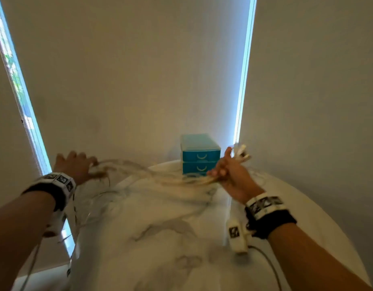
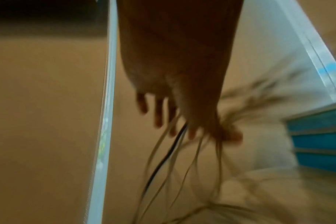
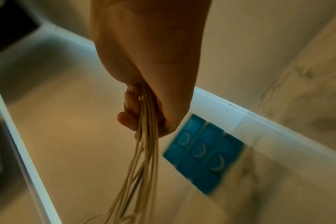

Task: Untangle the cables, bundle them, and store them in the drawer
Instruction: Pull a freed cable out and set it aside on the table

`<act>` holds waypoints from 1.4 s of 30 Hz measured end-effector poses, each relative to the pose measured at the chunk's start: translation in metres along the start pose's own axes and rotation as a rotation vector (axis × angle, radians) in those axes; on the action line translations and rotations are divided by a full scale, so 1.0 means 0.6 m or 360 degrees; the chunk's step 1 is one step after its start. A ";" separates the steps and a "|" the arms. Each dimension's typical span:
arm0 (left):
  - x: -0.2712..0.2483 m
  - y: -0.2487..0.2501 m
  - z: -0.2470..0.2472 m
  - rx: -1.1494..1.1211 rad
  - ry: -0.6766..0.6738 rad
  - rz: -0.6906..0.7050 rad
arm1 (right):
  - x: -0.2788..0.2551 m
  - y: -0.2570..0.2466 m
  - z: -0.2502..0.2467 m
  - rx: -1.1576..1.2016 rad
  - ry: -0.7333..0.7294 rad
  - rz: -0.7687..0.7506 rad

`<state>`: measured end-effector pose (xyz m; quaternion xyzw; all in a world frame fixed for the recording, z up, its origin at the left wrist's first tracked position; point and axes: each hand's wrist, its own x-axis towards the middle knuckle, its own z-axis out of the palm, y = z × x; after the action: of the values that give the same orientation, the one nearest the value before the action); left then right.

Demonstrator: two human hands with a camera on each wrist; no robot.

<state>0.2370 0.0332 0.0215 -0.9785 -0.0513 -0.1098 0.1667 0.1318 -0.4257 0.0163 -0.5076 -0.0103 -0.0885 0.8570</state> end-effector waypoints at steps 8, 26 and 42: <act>-0.017 0.119 -0.134 0.0022 -0.0591 0.0455 | 0.006 0.095 -0.010 -0.0139 0.0029 0.0097; -0.175 0.576 -0.131 -0.1678 -0.0426 0.1003 | -0.026 0.118 -0.107 0.0227 0.0176 0.0214; -0.156 0.622 -0.139 -0.1382 -0.0475 0.1033 | 0.007 0.132 -0.114 -0.0047 0.0582 -0.0163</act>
<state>0.1806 -0.3511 -0.0413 -0.9279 0.2793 0.0757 -0.2351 0.1442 -0.4489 -0.0855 -0.4944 0.1212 -0.2230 0.8314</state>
